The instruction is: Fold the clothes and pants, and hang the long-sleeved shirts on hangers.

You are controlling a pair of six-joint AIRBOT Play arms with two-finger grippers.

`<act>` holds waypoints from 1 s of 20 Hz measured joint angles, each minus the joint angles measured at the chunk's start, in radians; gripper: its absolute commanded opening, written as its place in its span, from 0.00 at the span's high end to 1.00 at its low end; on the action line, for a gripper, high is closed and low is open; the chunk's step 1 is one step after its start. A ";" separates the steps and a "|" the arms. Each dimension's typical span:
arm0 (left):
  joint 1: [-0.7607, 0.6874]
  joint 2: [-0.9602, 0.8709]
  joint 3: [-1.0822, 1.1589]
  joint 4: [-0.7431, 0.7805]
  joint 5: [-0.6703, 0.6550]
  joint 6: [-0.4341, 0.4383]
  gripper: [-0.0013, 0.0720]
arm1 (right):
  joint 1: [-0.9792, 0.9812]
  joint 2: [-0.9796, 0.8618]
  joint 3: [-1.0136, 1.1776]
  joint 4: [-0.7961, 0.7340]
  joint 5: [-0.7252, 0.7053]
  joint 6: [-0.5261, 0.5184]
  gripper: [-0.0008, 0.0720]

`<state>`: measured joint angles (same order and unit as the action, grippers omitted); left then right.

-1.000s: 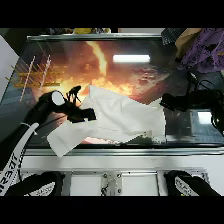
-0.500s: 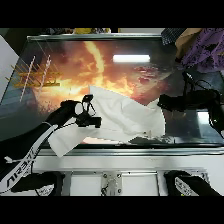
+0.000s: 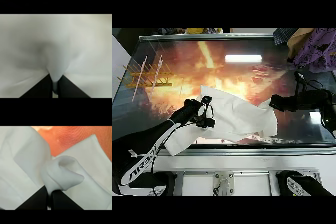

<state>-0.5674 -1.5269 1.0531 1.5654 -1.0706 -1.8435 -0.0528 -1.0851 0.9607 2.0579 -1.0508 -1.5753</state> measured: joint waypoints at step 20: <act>0.181 0.703 0.066 -0.131 -0.239 0.074 0.94 | 0.095 0.245 0.105 0.006 -0.219 0.129 0.96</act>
<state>-0.3866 -0.8238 1.1191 1.4345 -1.3094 -1.7699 0.0425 -0.8406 1.0657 2.0636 -1.2697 -1.4460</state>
